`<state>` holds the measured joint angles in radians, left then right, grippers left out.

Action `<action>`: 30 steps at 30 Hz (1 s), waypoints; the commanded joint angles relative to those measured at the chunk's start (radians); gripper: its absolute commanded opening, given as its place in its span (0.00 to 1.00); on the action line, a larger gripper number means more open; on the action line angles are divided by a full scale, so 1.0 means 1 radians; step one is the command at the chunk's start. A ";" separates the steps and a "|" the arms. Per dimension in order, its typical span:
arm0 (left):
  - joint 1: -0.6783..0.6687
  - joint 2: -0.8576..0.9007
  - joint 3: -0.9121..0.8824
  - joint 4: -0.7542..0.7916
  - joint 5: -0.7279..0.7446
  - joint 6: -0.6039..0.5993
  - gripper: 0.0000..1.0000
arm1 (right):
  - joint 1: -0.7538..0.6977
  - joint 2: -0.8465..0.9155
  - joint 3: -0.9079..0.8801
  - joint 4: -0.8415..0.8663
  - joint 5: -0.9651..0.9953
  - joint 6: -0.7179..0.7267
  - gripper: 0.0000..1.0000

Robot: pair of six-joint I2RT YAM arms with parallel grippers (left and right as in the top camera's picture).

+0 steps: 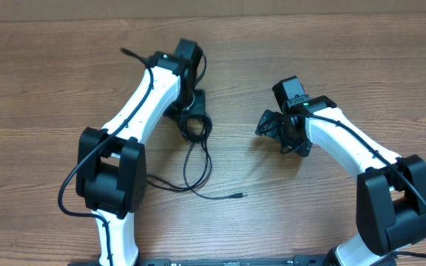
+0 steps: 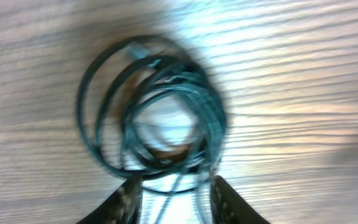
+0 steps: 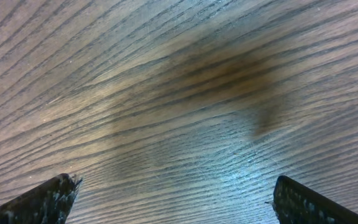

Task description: Untangle cables

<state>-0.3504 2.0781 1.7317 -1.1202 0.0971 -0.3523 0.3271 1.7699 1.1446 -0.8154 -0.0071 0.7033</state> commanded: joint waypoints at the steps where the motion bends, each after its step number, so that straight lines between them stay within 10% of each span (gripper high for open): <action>1: -0.032 -0.013 0.047 -0.031 0.132 0.016 0.51 | -0.002 -0.029 0.006 0.002 0.014 0.004 1.00; 4: -0.066 -0.011 0.022 -0.052 0.129 0.034 0.45 | -0.002 -0.029 0.006 0.002 0.014 0.004 1.00; 7: -0.097 -0.011 -0.019 -0.064 0.113 0.039 0.04 | -0.002 -0.029 0.006 0.002 0.014 0.004 1.00; 30: -0.079 -0.011 -0.277 -0.087 -0.319 -0.018 0.28 | -0.002 -0.029 0.006 0.002 0.014 0.004 1.00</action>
<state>-0.4557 2.0777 1.4528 -1.2053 -0.0872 -0.3439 0.3271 1.7699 1.1446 -0.8158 -0.0071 0.7036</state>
